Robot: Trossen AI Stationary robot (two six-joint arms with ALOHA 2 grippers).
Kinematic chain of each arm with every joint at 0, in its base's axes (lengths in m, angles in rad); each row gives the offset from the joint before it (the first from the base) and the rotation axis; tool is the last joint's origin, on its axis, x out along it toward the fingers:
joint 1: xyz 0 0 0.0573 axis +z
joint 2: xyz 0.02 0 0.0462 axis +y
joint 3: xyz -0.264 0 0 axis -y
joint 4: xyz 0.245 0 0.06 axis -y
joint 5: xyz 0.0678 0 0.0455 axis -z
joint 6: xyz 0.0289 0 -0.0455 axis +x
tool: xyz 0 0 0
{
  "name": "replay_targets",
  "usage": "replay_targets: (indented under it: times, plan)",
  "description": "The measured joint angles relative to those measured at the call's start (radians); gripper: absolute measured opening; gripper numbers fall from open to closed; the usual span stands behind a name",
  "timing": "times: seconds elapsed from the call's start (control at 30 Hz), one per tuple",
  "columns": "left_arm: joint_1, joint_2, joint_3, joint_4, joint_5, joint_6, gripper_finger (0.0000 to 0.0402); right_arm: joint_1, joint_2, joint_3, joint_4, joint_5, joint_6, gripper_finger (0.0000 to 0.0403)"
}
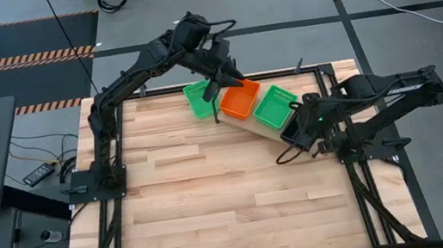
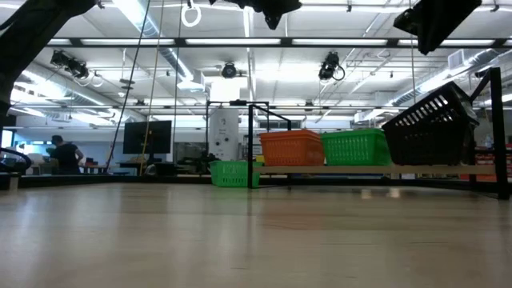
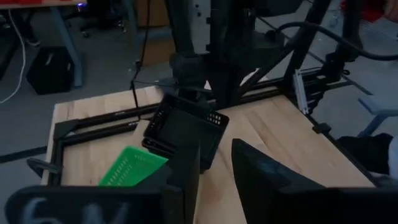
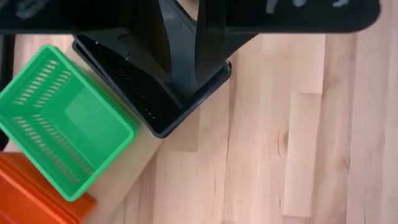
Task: Stack baskets on shelf by color
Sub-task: Stack the black basket on top of the black basket on the shelf
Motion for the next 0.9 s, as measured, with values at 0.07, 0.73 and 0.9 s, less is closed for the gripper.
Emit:
replay_targets:
  times: [0.07, 0.73, 0.9]
  plan:
    - [-0.013, 0.000, 0.000, 0.021, -0.043, -0.030, 0.0093, 0.000, 0.000, 0.000, -0.001, 0.001, 0.022, 0.0077]
    - [-0.061, -0.373, -0.991, 1.128, -0.274, -0.375, 0.0017, 0.041, -0.039, -0.014, -0.168, -0.036, 0.163, 0.0077]
    - [-0.044, -0.564, -1.305, 1.202, -0.377, -0.415, 0.0023, 0.019, 0.017, -0.016, -0.033, -0.029, 0.205, 0.0078]
